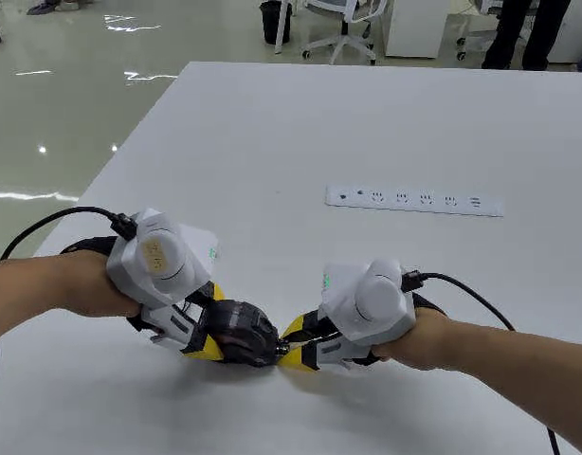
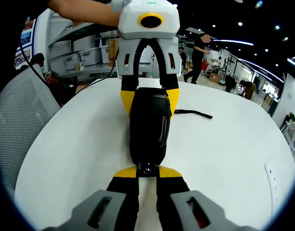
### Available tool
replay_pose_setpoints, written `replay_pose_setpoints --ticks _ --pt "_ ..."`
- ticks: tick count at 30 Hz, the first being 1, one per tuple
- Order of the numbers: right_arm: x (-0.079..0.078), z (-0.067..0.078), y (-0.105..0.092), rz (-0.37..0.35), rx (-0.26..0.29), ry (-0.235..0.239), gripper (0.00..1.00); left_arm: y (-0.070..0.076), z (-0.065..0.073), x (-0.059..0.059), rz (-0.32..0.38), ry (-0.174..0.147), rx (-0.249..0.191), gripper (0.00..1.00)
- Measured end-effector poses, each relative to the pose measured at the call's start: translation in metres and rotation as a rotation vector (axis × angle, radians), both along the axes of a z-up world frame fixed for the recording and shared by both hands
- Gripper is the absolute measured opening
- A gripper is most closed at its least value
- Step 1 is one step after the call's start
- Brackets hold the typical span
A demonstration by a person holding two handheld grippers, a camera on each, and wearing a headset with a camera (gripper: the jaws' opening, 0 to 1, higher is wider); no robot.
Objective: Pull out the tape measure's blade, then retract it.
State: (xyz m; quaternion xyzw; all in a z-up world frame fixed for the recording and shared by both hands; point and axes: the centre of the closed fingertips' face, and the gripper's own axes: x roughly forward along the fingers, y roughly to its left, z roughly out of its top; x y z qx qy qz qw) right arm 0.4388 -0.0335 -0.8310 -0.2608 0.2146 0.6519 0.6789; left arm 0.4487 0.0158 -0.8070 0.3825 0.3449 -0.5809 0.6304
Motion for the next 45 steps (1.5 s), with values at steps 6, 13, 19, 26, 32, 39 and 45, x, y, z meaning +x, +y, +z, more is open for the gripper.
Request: replay_pose_setpoints --ticks 6,13,19,26,32,39,45 --pt "-0.001 0.001 -0.003 -0.001 -0.005 -0.002 0.12 0.000 0.000 -0.001 -0.002 -0.004 -0.001 0.27" --pt "0.000 0.002 -0.006 0.000 -0.008 -0.007 0.12 0.000 0.000 -0.001 -0.002 -0.007 0.001 0.27" --pt "-0.001 0.002 -0.010 0.001 -0.010 -0.009 0.12 0.000 0.000 -0.002 0.000 -0.004 -0.001 0.27" --pt "-0.001 0.002 -0.014 0.002 -0.011 -0.009 0.12 -0.001 0.000 -0.002 0.001 -0.003 -0.003 0.27" --pt "-0.001 0.003 -0.016 0.002 -0.013 -0.010 0.12 0.000 0.001 -0.002 0.004 -0.006 -0.006 0.27" --pt "-0.001 0.003 -0.019 0.001 -0.014 -0.009 0.12 0.000 0.001 -0.002 0.006 -0.008 -0.007 0.27" --pt "-0.002 0.005 -0.021 0.003 -0.019 -0.017 0.12 0.000 0.001 -0.002 0.009 -0.011 -0.013 0.27"
